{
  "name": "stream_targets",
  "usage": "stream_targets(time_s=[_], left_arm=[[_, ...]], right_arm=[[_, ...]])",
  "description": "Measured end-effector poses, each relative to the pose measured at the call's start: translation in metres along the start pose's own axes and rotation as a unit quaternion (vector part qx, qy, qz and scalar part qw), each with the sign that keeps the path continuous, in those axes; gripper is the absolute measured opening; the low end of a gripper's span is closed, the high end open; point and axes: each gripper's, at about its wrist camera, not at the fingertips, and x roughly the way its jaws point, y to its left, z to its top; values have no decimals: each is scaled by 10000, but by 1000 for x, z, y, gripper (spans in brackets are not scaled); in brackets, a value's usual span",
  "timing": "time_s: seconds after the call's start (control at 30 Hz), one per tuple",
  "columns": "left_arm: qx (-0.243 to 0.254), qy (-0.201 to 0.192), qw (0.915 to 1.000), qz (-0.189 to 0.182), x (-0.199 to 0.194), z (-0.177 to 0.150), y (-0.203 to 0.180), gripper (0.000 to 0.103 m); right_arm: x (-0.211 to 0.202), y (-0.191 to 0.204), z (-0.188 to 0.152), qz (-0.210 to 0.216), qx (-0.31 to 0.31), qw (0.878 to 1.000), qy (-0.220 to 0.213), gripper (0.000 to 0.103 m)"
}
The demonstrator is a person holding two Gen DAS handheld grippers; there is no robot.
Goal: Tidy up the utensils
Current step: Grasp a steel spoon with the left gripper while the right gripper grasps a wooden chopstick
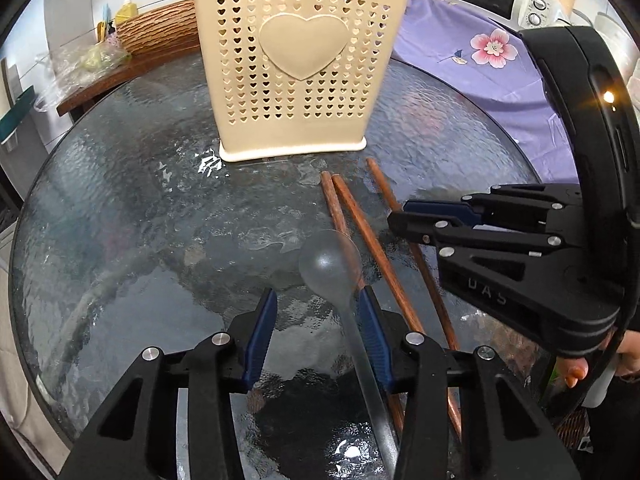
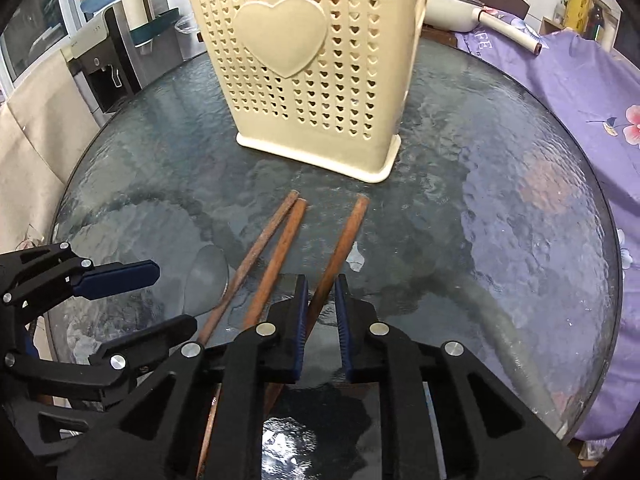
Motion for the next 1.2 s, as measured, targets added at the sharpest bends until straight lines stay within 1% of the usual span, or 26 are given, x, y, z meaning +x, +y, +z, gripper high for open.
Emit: stream_targets(time_s=[0.17, 0.33, 0.73, 0.83, 1.2], left_arm=[[-116, -6, 9998, -190, 0, 1, 0, 42], [-81, -54, 9999, -131, 3, 7, -4, 42], [-60, 0, 10000, -60, 14, 16, -7, 42], [-67, 4, 10000, -26, 15, 17, -10, 36], [-125, -36, 9999, -79, 12, 20, -7, 35]], right_arm=[[0, -4, 0, 64, 52, 10000, -13, 14], [0, -7, 0, 101, 85, 9999, -4, 14], [5, -12, 11, 120, 352, 9993, 19, 14], [8, -12, 16, 136, 382, 9992, 31, 14], [16, -15, 28, 235, 558, 9981, 84, 14]])
